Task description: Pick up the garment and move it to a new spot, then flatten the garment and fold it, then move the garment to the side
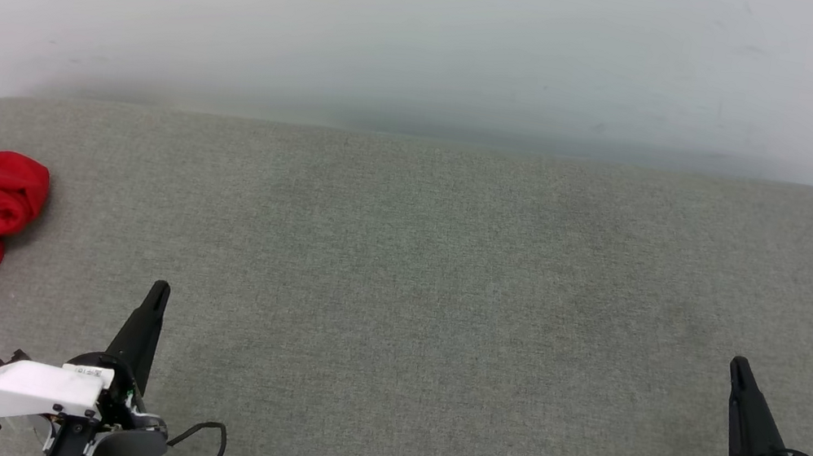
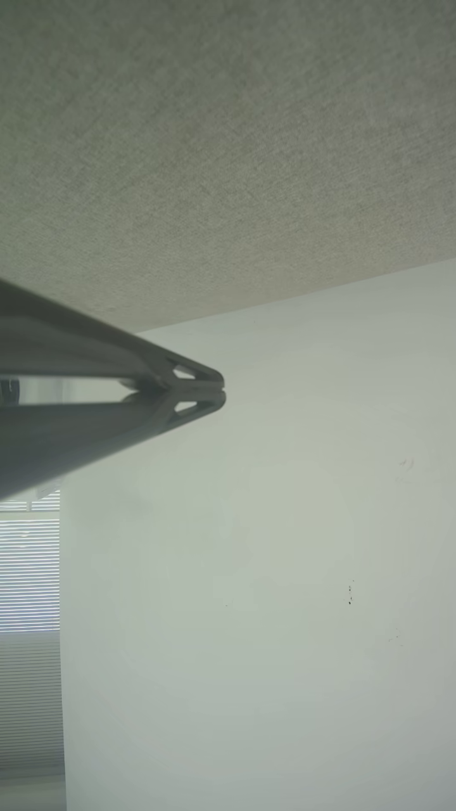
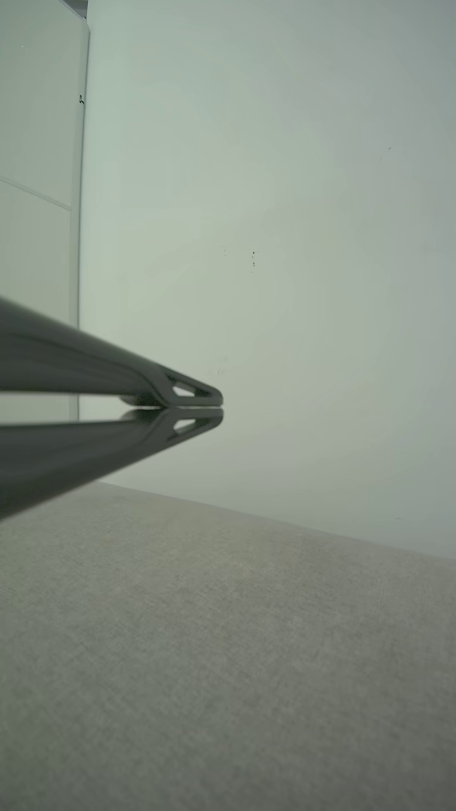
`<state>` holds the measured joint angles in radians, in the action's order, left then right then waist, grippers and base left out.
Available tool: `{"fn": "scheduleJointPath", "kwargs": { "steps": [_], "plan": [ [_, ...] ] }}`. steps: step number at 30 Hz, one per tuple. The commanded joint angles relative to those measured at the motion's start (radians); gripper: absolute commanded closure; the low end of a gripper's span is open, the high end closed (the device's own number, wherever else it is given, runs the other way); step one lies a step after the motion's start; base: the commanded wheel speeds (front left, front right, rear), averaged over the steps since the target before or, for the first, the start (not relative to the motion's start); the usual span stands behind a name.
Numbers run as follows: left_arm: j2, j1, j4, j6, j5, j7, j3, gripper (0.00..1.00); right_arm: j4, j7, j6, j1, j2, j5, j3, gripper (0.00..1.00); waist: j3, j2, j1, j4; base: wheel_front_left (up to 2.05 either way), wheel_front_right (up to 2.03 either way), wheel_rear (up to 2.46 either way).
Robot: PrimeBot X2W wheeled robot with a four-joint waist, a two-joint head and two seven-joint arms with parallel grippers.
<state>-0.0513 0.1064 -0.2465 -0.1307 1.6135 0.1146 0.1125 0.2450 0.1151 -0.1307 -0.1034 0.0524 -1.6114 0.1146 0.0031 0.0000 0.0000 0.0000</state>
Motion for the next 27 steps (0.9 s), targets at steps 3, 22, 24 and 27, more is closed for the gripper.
{"fn": "scheduleJointPath", "kwargs": {
  "steps": [3, 22, 24, 27],
  "plan": [
    [0.001, 0.006, 0.000, 0.000, -0.002, 0.002, 0.003, 1.00, 0.000, 0.001, 0.000, -0.010, -0.004, -0.003, 0.000, 1.00, 0.000, 0.0000, 0.0000, 0.000, 0.00, 0.00, 0.00],
    [0.001, 0.006, 0.000, 0.000, -0.002, 0.002, 0.003, 1.00, 0.000, 0.001, 0.000, -0.010, -0.004, -0.003, 0.000, 1.00, 0.000, 0.0000, 0.0000, 0.000, 0.00, 0.00, 0.00],
    [0.001, 0.006, 0.000, 0.000, -0.002, 0.002, 0.003, 1.00, 0.000, 0.001, 0.000, -0.010, -0.004, -0.003, 0.000, 1.00, 0.000, 0.0000, 0.0000, 0.000, 0.00, 0.00, 0.00],
    [0.001, 0.006, 0.000, 0.000, -0.002, 0.002, 0.003, 1.00, 0.000, 0.001, 0.000, -0.010, -0.004, -0.003, 0.000, 1.00, 0.000, 0.0000, 0.0000, 0.000, 0.00, 0.00, 0.00]
  ]
}}
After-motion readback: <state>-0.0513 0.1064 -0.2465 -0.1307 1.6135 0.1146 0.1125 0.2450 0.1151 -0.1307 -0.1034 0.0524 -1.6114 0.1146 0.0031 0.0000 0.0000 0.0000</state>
